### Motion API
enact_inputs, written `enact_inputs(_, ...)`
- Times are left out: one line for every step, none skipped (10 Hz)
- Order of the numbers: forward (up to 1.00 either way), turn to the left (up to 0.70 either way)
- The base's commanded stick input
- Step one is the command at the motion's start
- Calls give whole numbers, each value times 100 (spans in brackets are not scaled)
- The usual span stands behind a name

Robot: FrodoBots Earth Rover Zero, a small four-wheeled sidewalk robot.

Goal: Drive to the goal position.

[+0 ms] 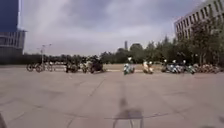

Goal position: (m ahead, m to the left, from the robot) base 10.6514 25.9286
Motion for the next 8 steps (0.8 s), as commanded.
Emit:
enact_inputs(0, 70)
enact_inputs(0, 70)
enact_inputs(0, 70)
enact_inputs(0, 70)
enact_inputs(0, 70)
enact_inputs(0, 70)
enact_inputs(0, 70)
enact_inputs(0, 70)
